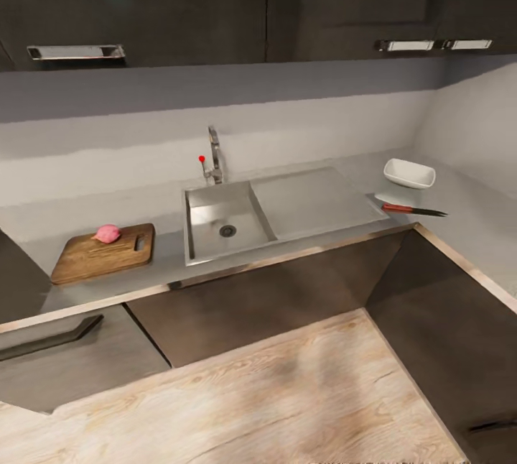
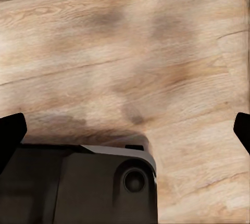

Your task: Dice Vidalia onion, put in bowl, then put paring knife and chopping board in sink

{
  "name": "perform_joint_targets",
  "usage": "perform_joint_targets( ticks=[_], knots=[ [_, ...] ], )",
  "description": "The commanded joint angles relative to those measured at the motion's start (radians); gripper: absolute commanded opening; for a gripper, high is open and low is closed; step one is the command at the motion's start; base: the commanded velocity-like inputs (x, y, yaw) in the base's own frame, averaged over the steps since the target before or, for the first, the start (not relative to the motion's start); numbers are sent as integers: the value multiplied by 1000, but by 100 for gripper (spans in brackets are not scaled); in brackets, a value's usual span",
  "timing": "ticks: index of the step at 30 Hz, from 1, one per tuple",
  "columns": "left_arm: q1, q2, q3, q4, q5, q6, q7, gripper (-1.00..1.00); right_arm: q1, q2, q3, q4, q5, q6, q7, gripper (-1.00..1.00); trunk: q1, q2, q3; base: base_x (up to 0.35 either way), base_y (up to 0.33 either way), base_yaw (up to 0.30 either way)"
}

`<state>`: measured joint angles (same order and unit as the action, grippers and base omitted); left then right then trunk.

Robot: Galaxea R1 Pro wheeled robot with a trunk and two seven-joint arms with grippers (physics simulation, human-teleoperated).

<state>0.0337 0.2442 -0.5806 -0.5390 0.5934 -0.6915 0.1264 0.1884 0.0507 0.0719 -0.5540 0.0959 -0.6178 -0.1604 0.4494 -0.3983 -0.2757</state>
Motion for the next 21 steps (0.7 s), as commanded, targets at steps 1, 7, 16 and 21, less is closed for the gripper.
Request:
perform_joint_targets(
  ticks=[1,7,16,21],
  knots=[
    [0,1,-8,-3,3,-3,10,100,0,0,2,-1,10,1,-10,100,1,-2,-1,0,0,-278],
    [0,1,-8,-2,3,-2,11,100,0,0,2,-1,10,-1,-10,100,1,-2,2,0,0,-278],
    [0,0,-8,-1,3,-2,10,100,0,0,1,0,10,-26,-10,100,1,-2,11,0,0,-231],
    [0,0,-8,0,3,-2,10,100,0,0,0,0,10,-26,-10,100,1,-2,17,0,0,-211]
  ],
)
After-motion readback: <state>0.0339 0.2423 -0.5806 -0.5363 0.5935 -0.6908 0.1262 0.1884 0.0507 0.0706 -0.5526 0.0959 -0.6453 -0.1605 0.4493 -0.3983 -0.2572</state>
